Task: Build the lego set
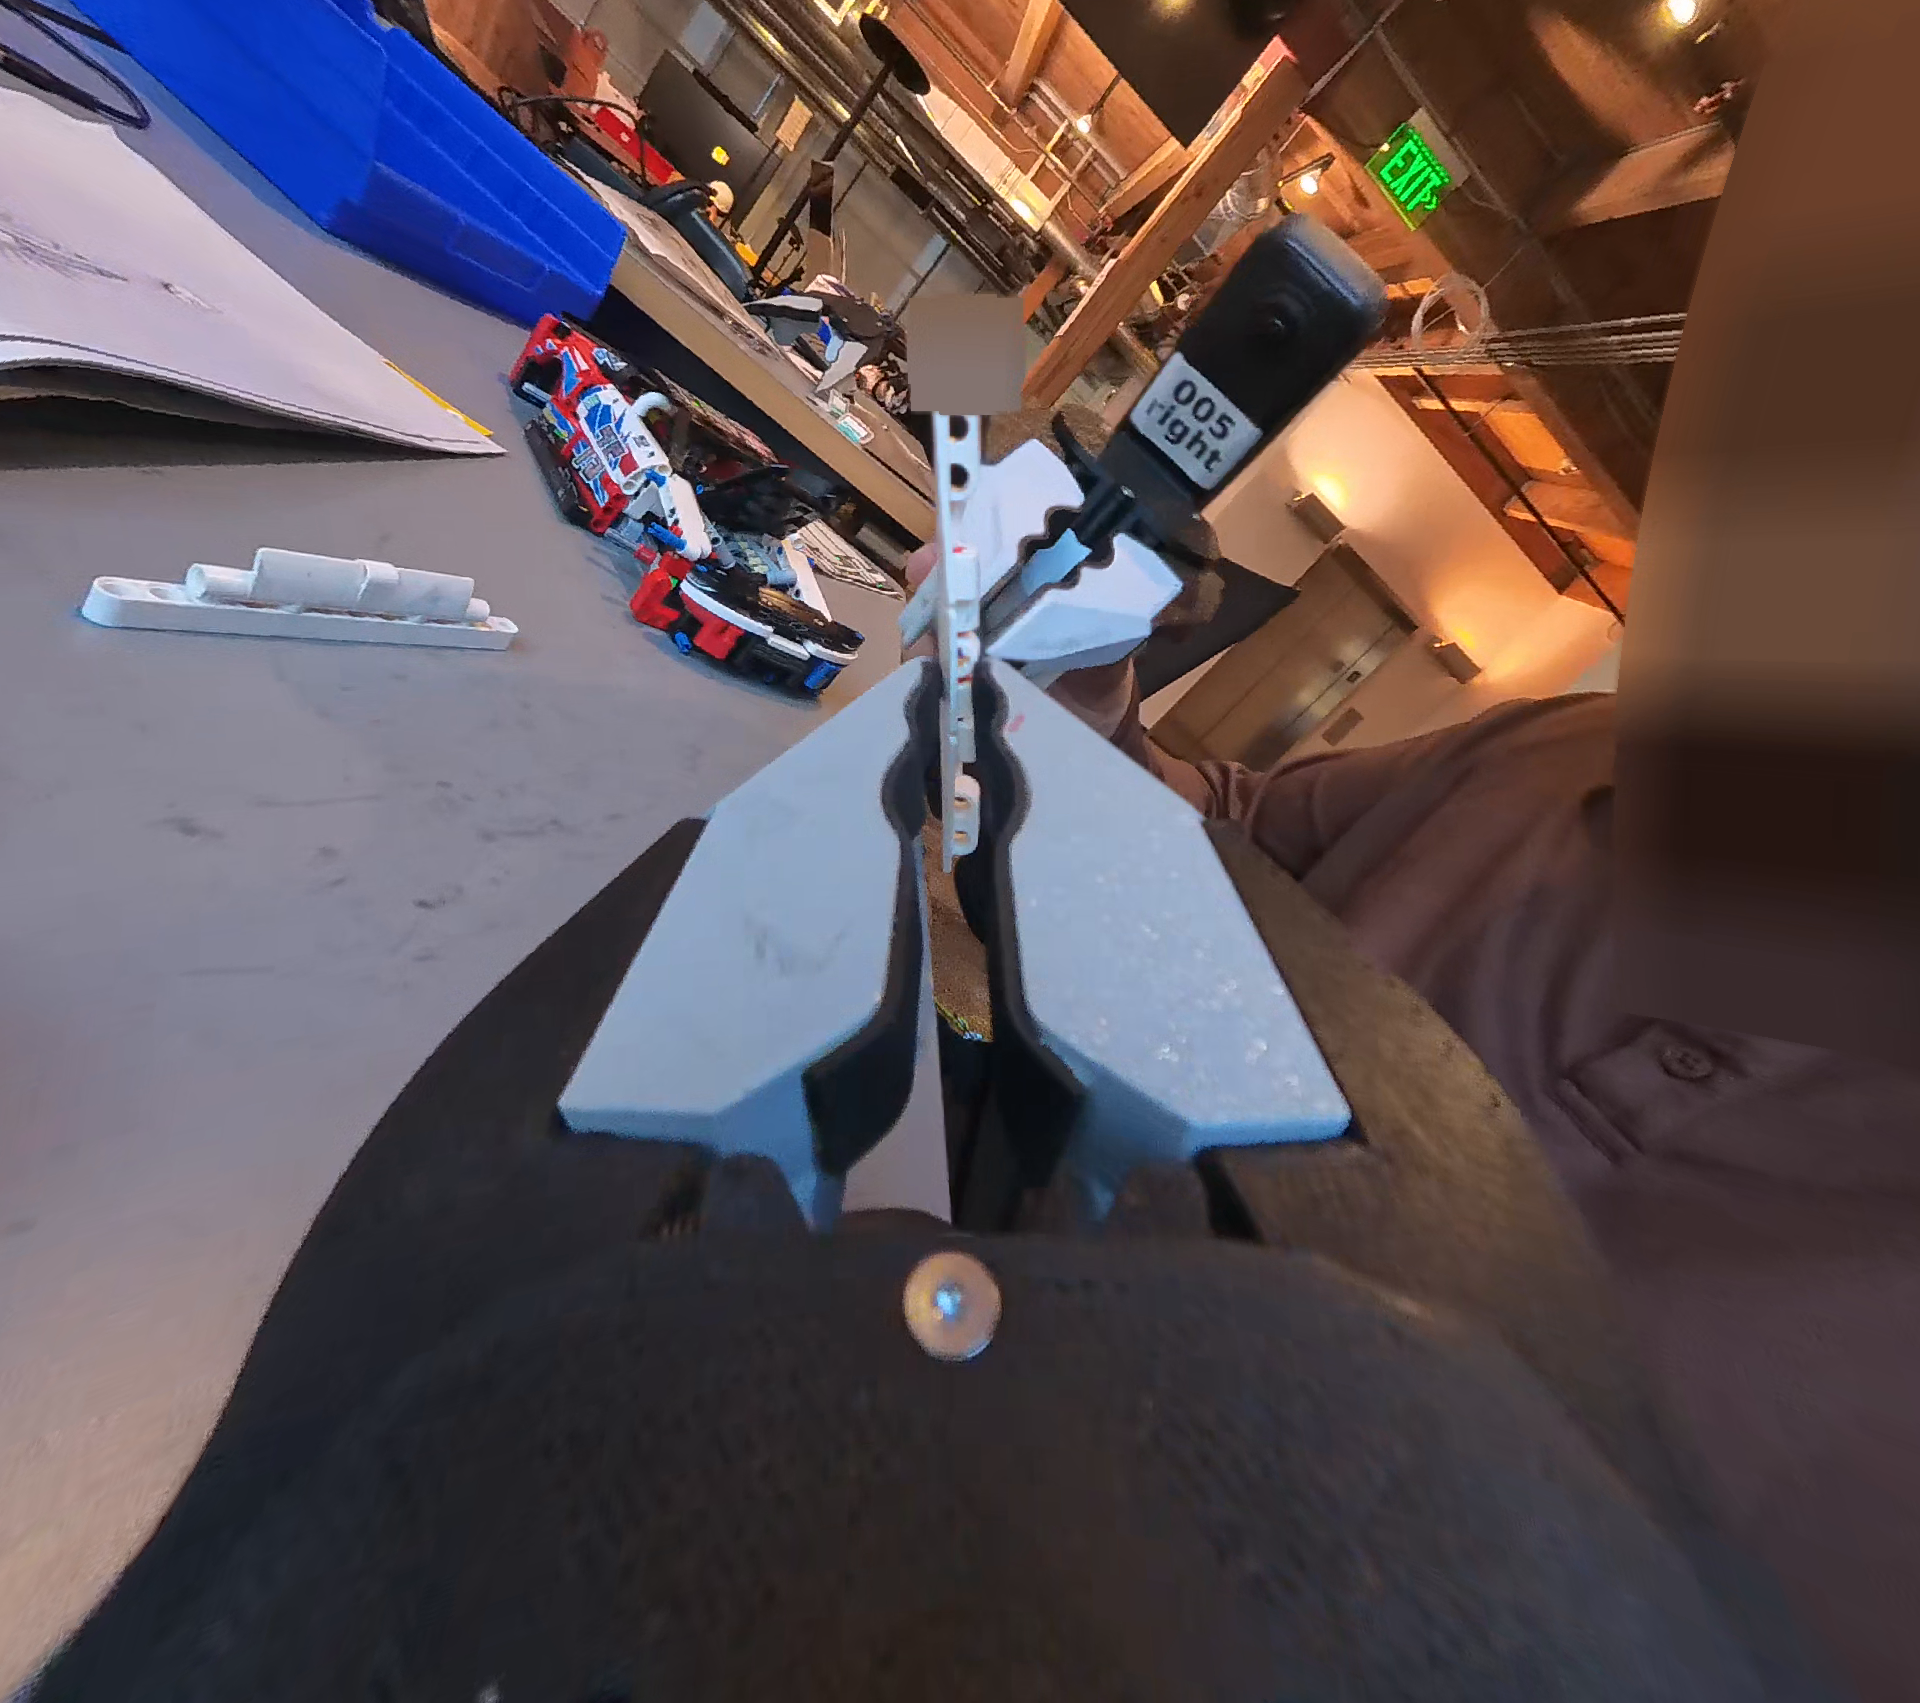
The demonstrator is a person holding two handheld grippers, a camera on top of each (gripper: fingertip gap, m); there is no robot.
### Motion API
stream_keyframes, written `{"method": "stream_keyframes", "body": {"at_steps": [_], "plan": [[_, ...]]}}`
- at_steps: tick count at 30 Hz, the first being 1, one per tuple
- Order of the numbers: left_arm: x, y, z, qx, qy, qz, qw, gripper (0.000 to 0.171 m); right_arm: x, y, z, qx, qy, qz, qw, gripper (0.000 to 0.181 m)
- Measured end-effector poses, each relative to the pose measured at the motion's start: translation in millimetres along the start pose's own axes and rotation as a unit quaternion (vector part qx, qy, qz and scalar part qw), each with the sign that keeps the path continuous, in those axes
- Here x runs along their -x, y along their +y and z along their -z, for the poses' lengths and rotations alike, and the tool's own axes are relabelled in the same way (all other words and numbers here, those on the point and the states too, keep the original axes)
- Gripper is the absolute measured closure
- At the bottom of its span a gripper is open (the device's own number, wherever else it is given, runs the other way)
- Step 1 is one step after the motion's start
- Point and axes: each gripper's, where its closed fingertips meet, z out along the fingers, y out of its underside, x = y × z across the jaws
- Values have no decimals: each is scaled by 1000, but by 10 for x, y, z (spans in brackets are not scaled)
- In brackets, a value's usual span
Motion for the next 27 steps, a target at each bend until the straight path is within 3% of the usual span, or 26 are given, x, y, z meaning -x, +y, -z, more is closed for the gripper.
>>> {"method": "stream_keyframes", "body": {"at_steps": [17,27], "plan": [[190,115,-31,38,-32,53,997,168,-91,161,-73,28,50,85,995,177],[159,136,-38,62,-39,-34,997,168,-55,163,-58,9,6,17,1000,177]]}}
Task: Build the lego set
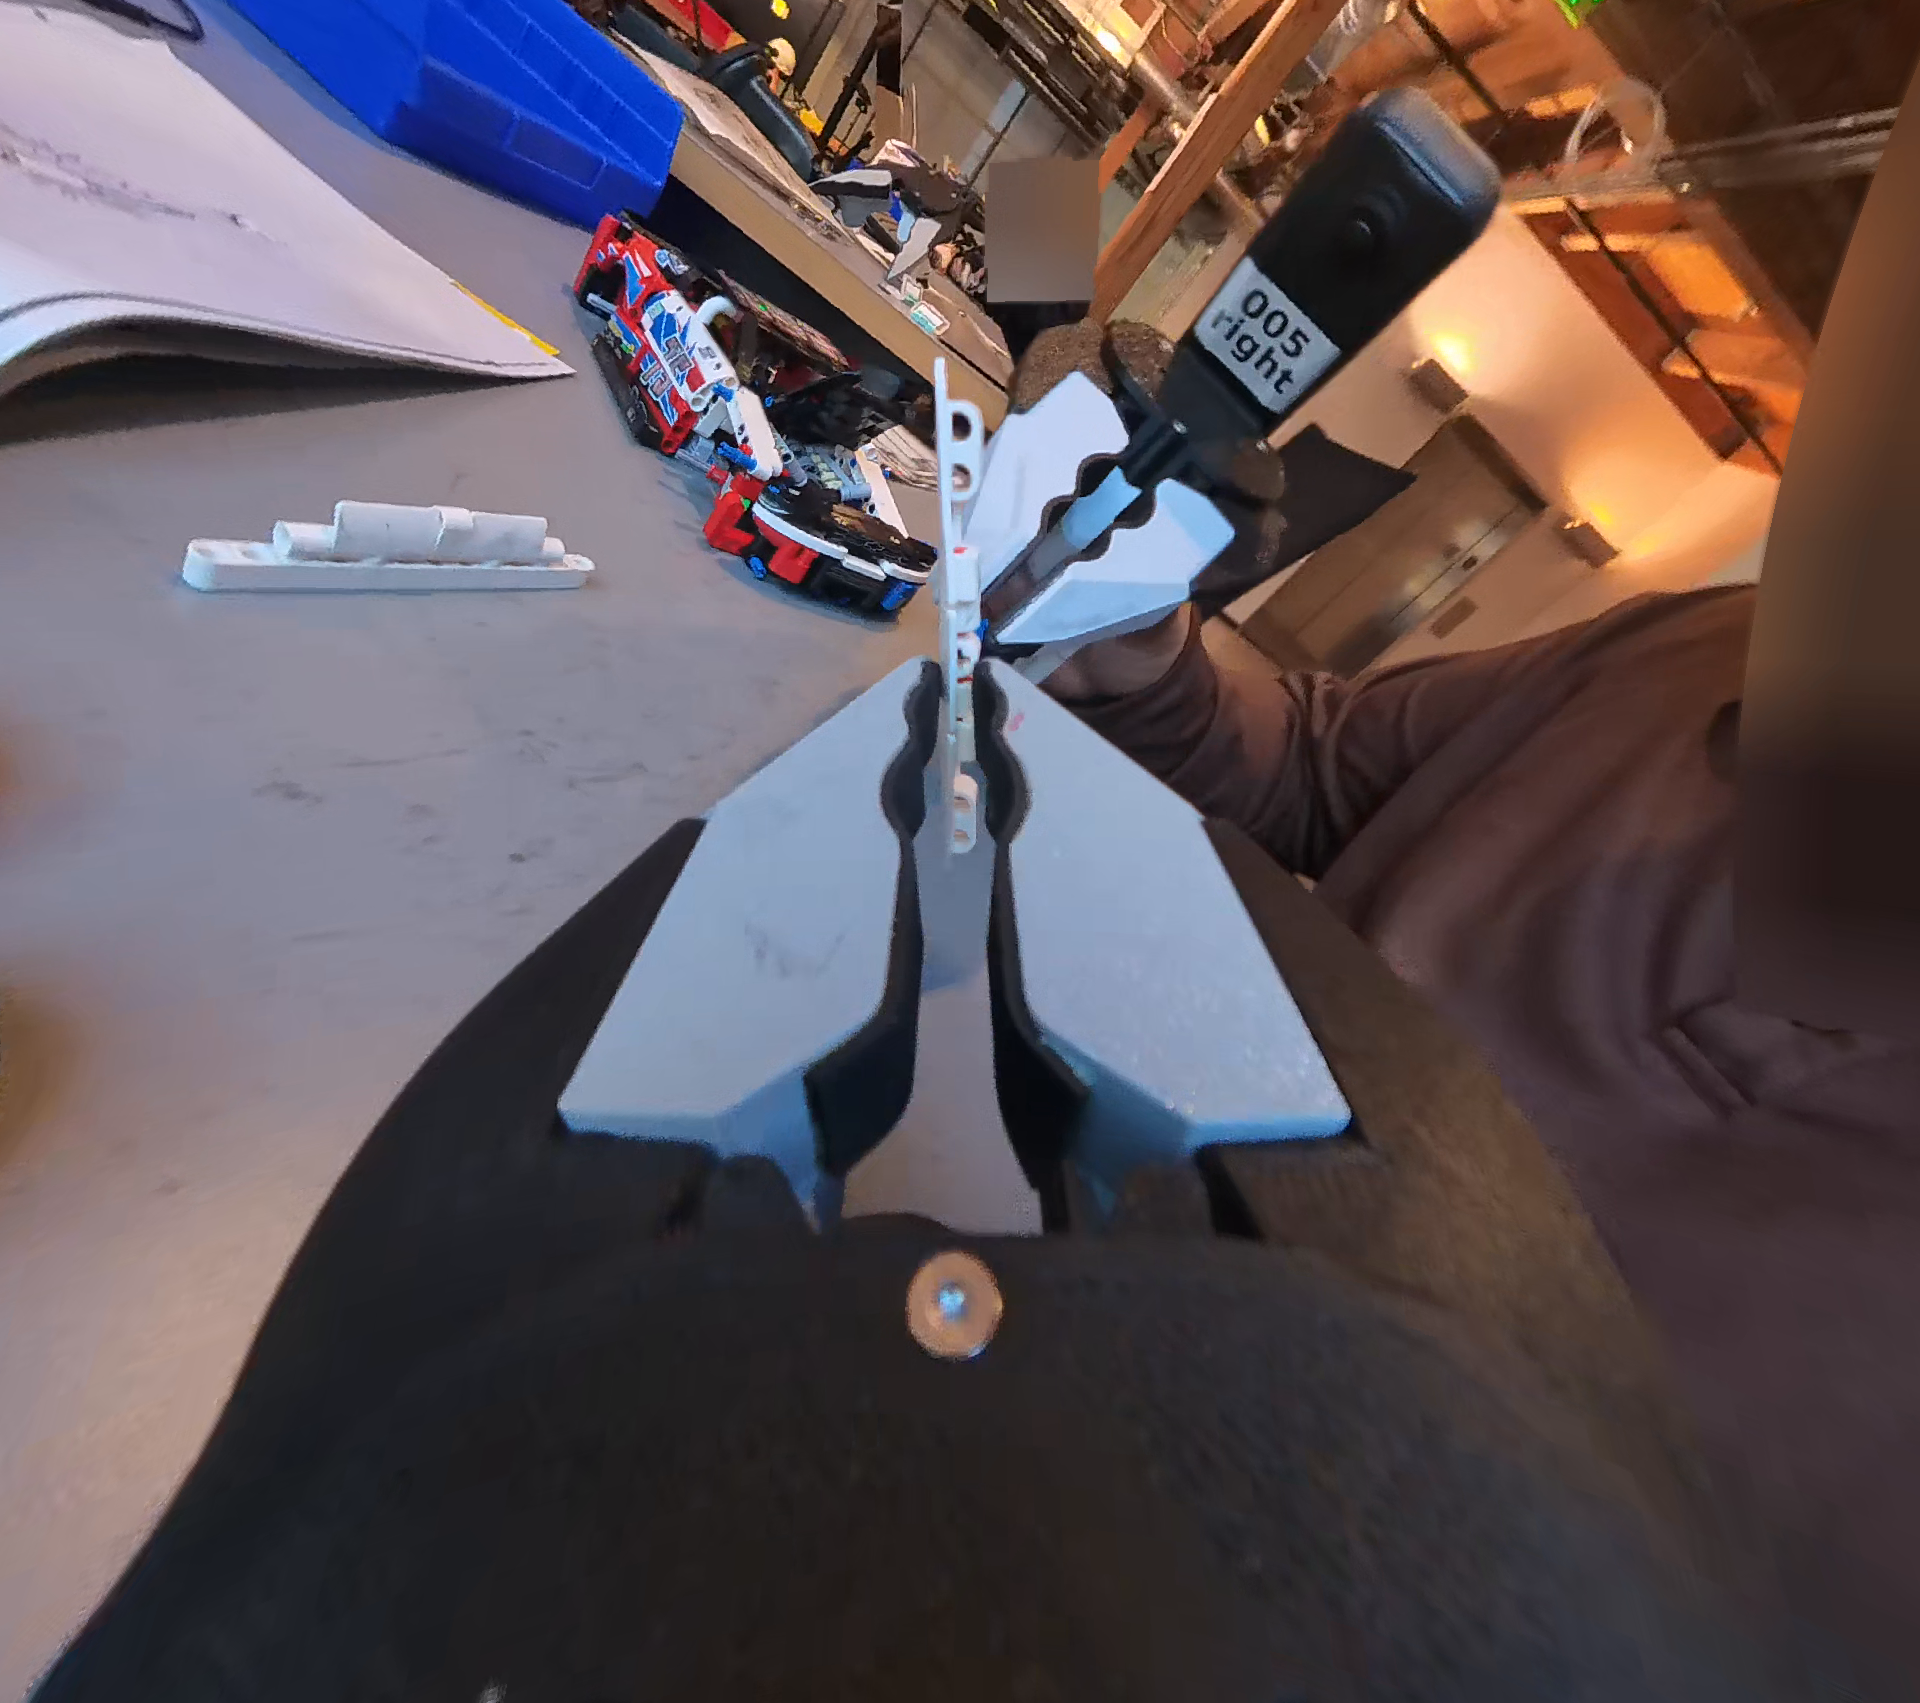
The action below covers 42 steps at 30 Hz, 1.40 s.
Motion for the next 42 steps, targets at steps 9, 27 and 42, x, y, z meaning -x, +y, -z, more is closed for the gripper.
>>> {"method": "stream_keyframes", "body": {"at_steps": [9,27,42], "plan": [[-82,38,-27,30,3,-85,996,168,63,-35,46,-27,-51,-59,997,177],[85,326,-41,163,-66,-222,959,170,102,197,-6,49,-33,3,998,177],[62,342,-23,166,-51,-213,961,170,133,333,-41,80,-51,-8,995,177]]}}
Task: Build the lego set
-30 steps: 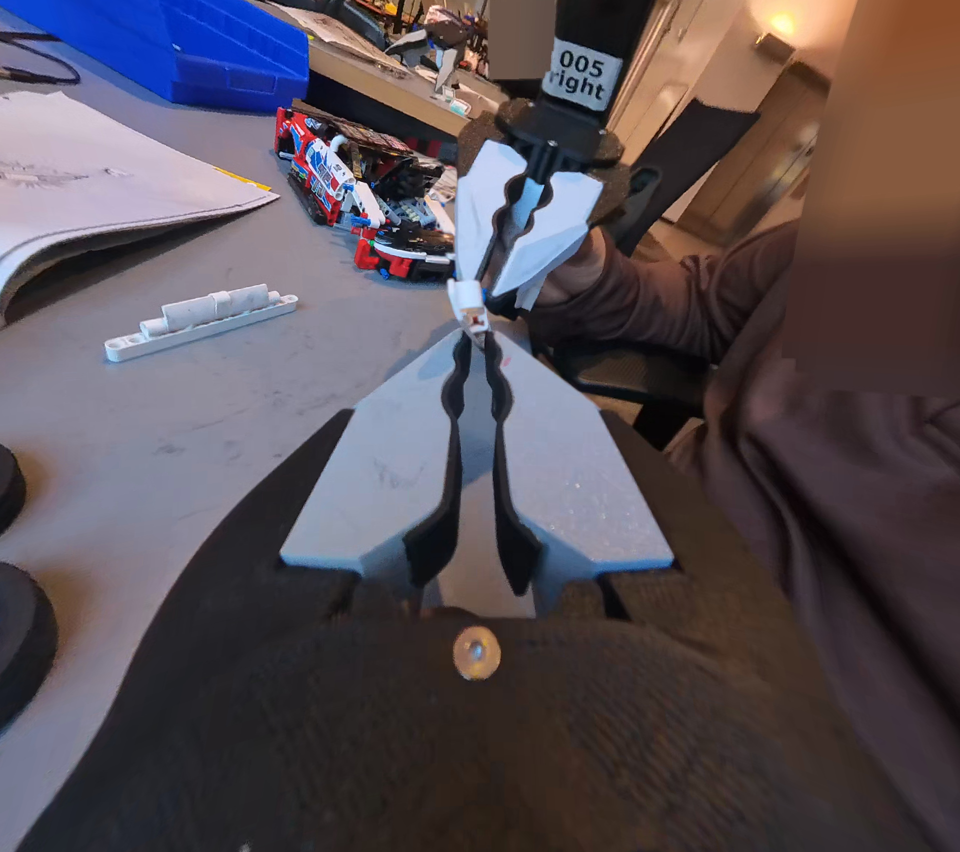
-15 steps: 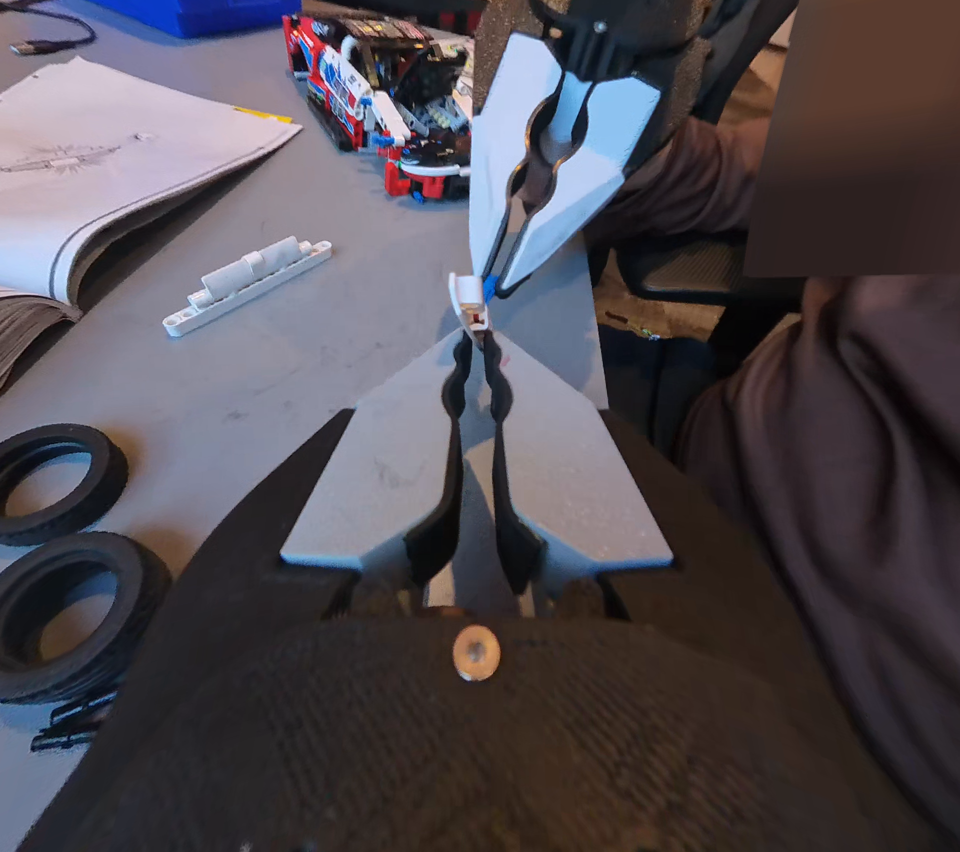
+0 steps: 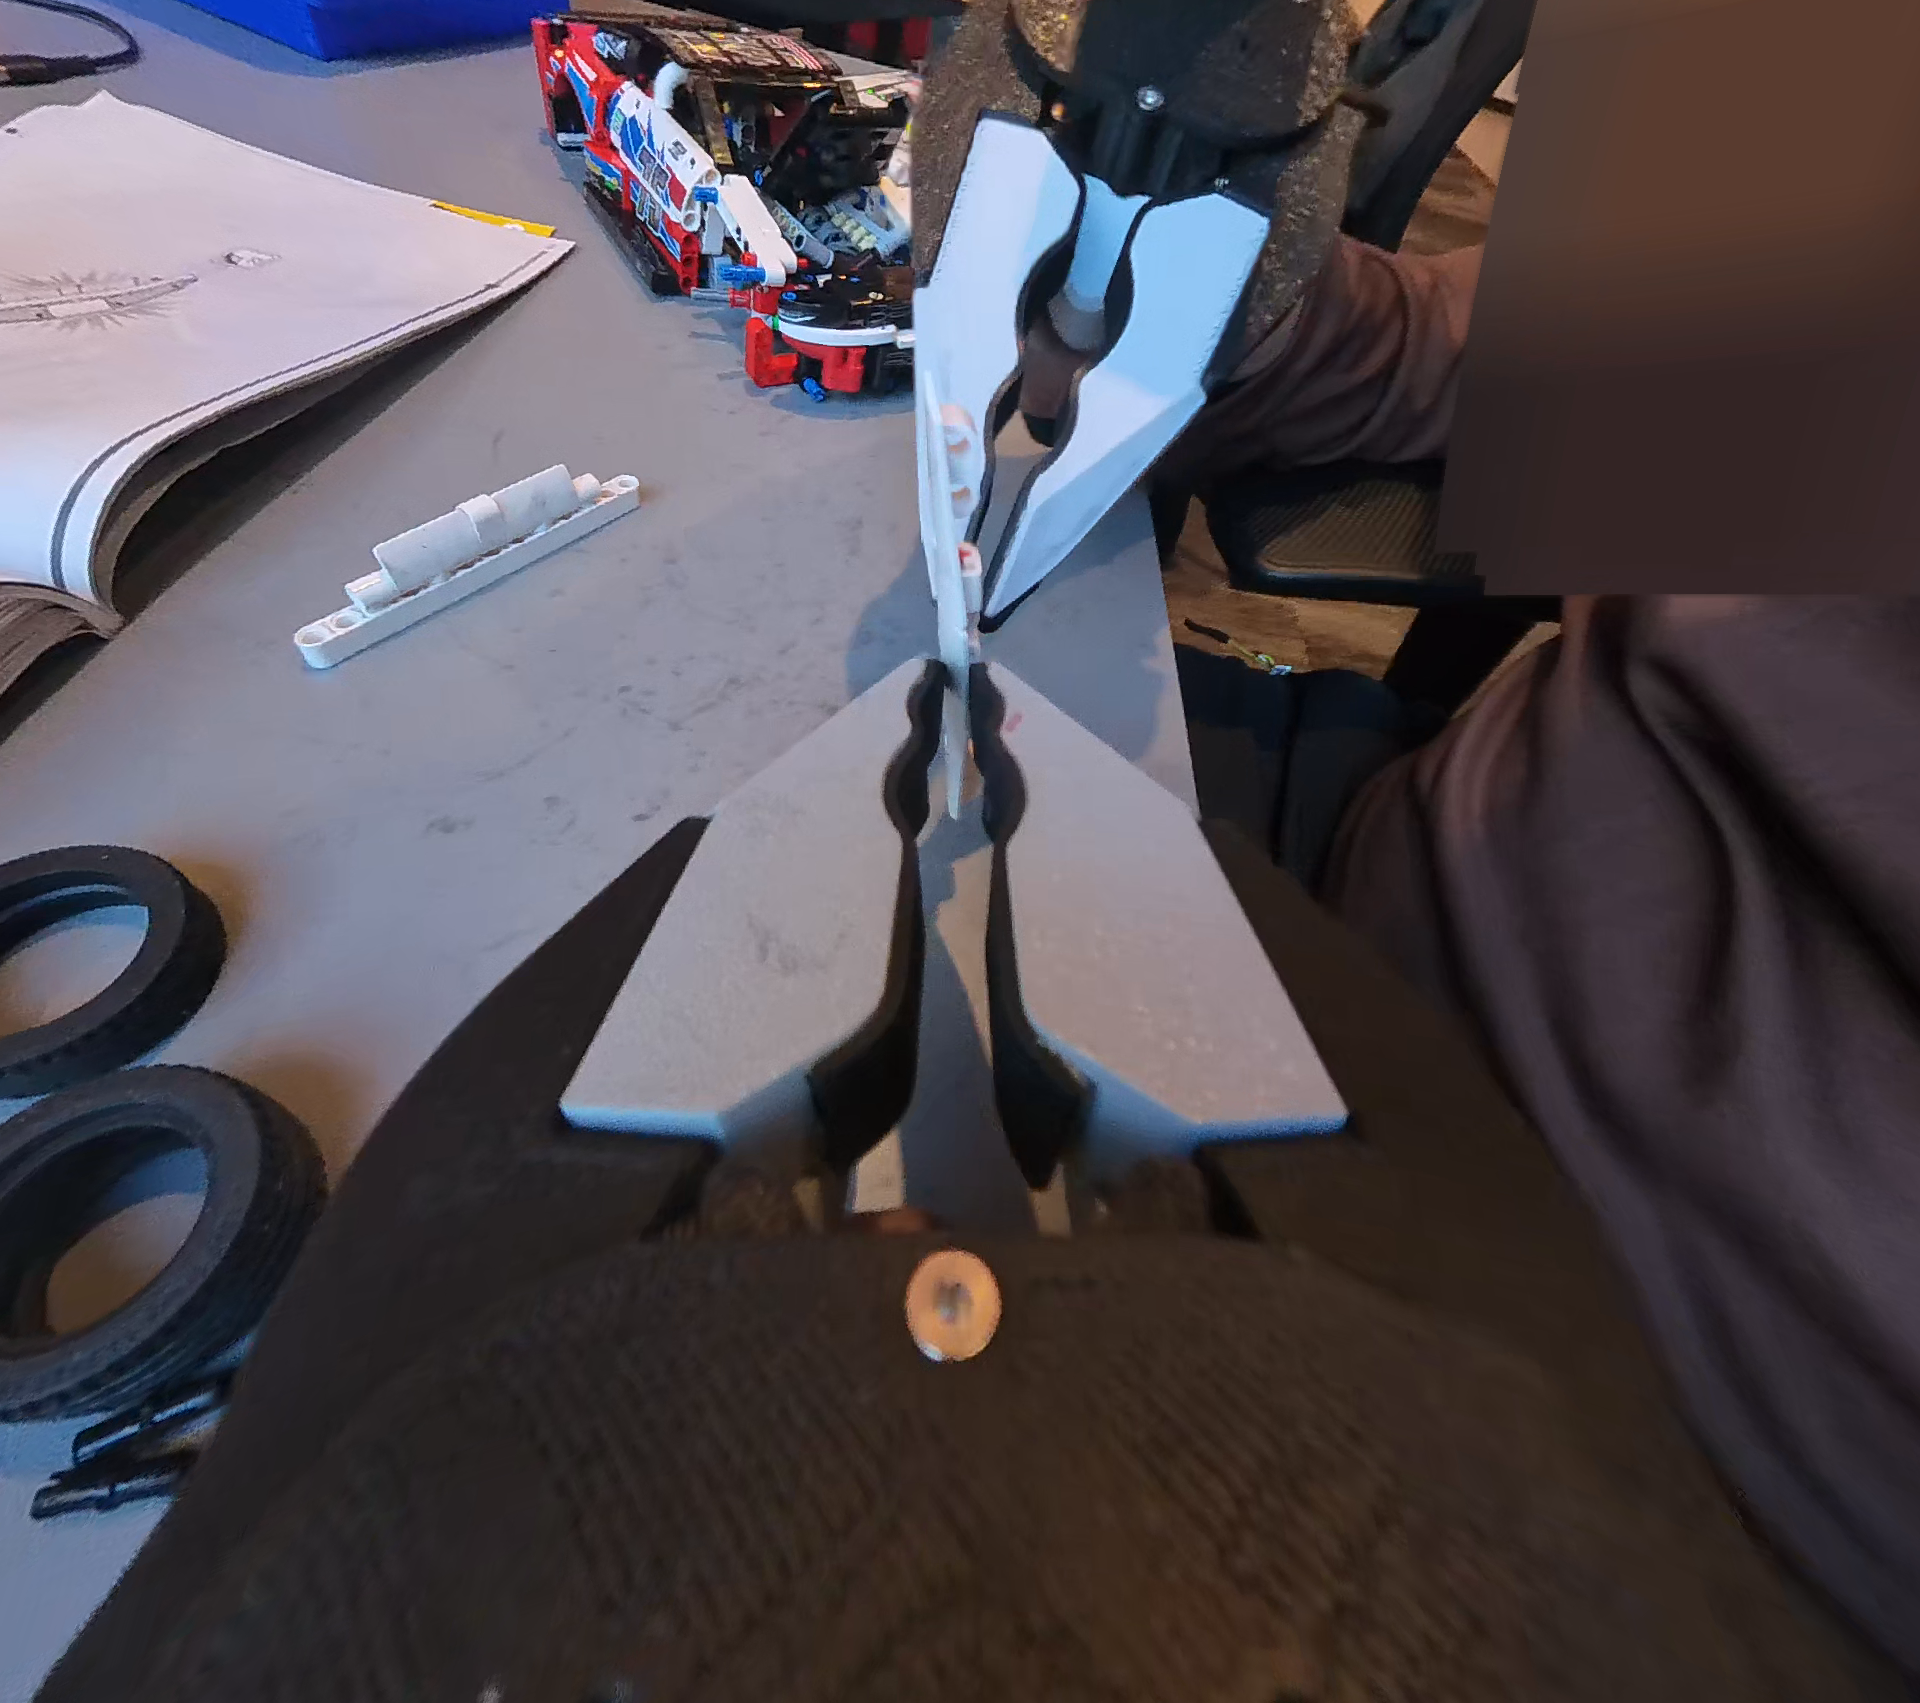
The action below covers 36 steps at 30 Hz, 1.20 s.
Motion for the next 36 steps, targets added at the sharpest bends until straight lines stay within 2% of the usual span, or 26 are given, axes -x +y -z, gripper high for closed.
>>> {"method": "stream_keyframes", "body": {"at_steps": [18,26,32,36], "plan": [[-108,92,-37,40,66,-31,997,170,134,80,9,14,-46,10,999,177],[-113,71,-90,41,98,37,994,169,119,139,-1,25,-32,39,998,177],[-94,92,-112,50,100,59,992,169,100,167,-3,26,-32,36,999,177],[-93,168,-145,78,101,82,988,170,71,182,2,43,-17,49,998,177]]}}
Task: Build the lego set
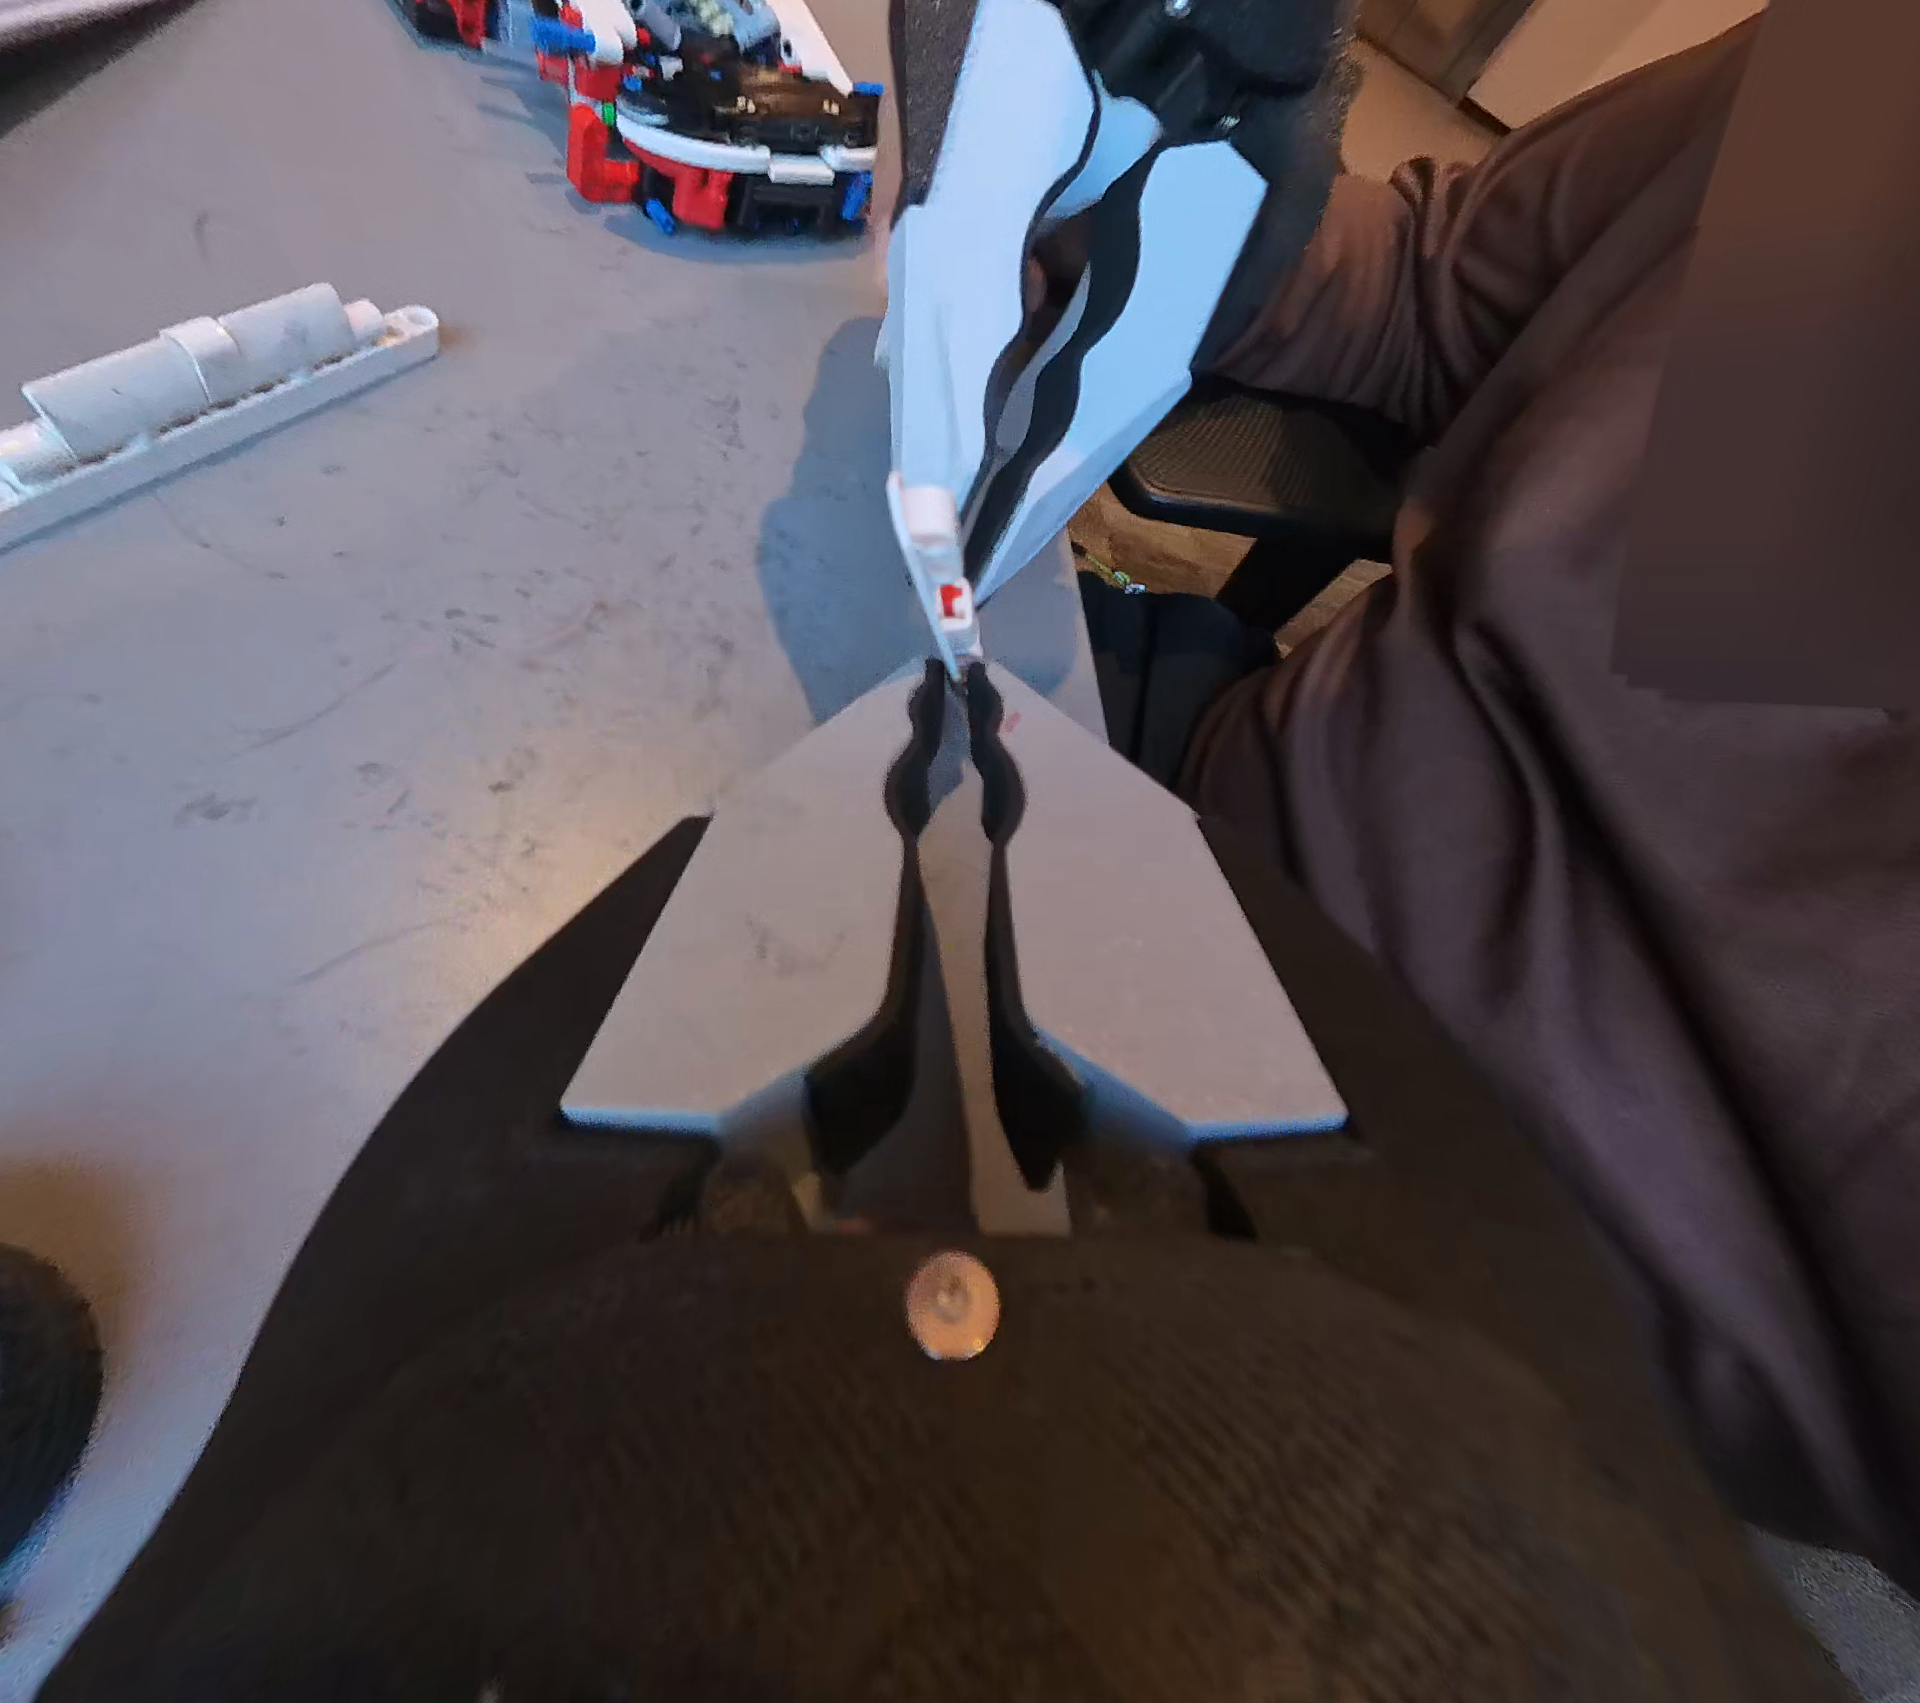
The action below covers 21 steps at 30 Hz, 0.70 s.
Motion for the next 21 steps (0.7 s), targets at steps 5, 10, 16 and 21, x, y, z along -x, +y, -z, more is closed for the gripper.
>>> {"method": "stream_keyframes", "body": {"at_steps": [5,10,16,21], "plan": [[80,36,-19,15,-19,20,1000,170,-28,132,-71,37,8,4,999,177],[343,145,81,32,-57,107,992,165,-127,268,-140,39,1,-59,997,177],[436,286,104,77,-62,150,984,153,-166,259,-130,28,1,-80,996,177],[486,304,218,89,-124,115,982,141,-169,229,-82,20,11,-76,997,177]]}}
